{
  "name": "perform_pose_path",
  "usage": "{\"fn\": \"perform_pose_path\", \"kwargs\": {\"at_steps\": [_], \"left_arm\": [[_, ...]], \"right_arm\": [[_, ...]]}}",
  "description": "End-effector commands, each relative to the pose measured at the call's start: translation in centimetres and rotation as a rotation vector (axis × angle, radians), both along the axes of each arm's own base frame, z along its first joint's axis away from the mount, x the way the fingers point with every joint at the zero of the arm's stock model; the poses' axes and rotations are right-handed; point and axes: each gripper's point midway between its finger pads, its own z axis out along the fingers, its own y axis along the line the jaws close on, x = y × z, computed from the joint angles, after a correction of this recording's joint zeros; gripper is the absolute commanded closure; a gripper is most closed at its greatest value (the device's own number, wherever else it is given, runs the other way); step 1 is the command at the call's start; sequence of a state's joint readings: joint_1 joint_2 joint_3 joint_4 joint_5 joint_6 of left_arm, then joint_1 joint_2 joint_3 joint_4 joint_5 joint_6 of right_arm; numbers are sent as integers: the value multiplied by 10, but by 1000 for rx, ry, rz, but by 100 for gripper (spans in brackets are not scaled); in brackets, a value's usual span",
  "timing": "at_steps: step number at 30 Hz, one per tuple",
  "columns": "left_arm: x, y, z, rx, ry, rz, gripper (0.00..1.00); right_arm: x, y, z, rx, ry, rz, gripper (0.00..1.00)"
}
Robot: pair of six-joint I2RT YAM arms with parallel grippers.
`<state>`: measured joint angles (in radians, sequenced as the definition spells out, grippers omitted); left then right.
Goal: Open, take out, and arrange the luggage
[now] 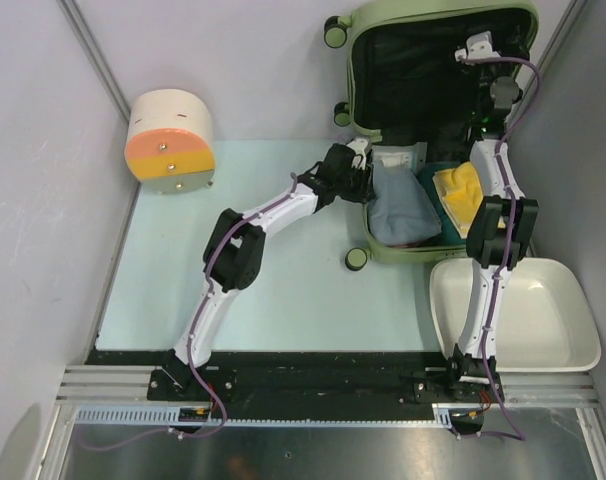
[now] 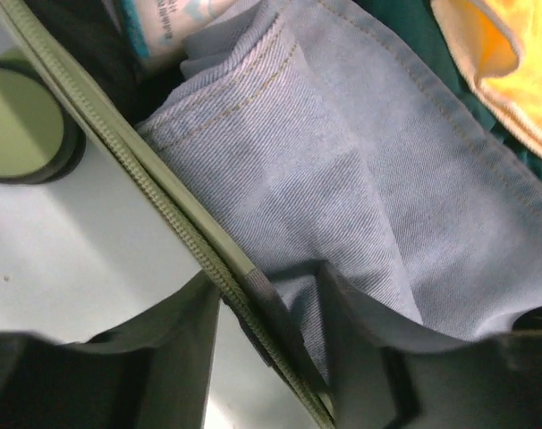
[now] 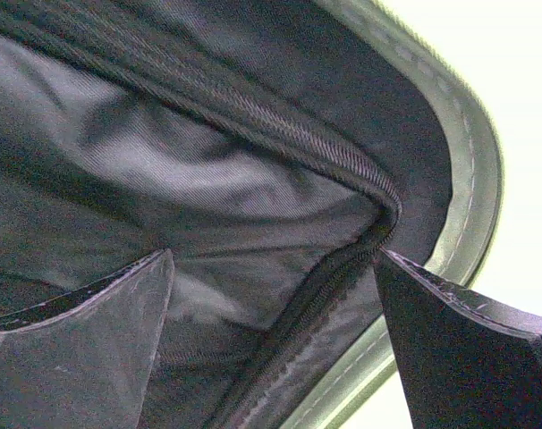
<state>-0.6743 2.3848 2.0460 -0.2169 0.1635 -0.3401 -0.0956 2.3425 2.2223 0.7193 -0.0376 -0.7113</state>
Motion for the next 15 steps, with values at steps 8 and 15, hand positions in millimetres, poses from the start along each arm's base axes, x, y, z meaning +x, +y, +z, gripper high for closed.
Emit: {"fn": "perform_pose_path", "kwargs": {"at_steps": [8, 15], "left_arm": [[-27, -30, 124, -196, -216, -159, 13], [-46, -5, 117, -162, -175, -136, 13]], "right_arm": [[-60, 22, -8, 10, 139, 166, 0], [-67, 26, -9, 28, 158, 183, 0]]}}
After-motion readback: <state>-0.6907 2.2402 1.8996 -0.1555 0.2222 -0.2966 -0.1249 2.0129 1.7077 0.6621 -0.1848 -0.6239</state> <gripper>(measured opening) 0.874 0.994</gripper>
